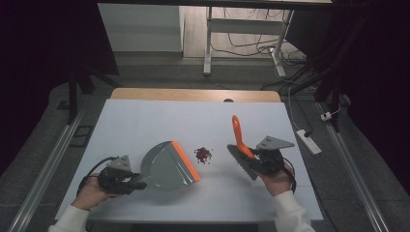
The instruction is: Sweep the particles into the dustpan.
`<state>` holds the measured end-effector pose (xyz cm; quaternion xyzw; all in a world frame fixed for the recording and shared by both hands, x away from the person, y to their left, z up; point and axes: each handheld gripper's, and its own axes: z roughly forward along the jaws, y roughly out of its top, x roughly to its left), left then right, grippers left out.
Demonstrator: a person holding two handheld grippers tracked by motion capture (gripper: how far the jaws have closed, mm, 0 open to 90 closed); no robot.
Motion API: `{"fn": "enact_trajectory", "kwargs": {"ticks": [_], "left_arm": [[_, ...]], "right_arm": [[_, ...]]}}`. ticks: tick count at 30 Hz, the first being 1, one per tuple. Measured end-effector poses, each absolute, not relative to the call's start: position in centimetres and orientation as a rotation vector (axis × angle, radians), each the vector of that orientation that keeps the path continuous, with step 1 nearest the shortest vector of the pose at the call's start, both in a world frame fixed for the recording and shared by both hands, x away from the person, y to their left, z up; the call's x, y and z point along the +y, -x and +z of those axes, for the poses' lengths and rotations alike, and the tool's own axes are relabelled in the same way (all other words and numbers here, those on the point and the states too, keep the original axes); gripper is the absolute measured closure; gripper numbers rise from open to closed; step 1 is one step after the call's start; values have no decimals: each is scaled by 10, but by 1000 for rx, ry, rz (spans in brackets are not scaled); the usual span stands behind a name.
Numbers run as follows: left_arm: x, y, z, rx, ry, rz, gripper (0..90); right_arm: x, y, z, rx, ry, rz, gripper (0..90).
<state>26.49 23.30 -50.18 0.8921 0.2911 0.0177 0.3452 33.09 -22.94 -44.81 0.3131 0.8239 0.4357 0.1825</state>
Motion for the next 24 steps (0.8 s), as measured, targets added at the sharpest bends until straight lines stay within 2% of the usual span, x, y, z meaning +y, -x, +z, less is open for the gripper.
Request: {"fn": "enact_trajectory", "kwargs": {"ticks": [13,24], "left_arm": [[224,-267,-508,748,-2347,28,620],[222,-270,-512,758,-2355,-3,620]], "right_arm": [[-186,-378,-437,2343,-891,1167,702],[-160,-410,-441,2377,-922,1064,702]]}}
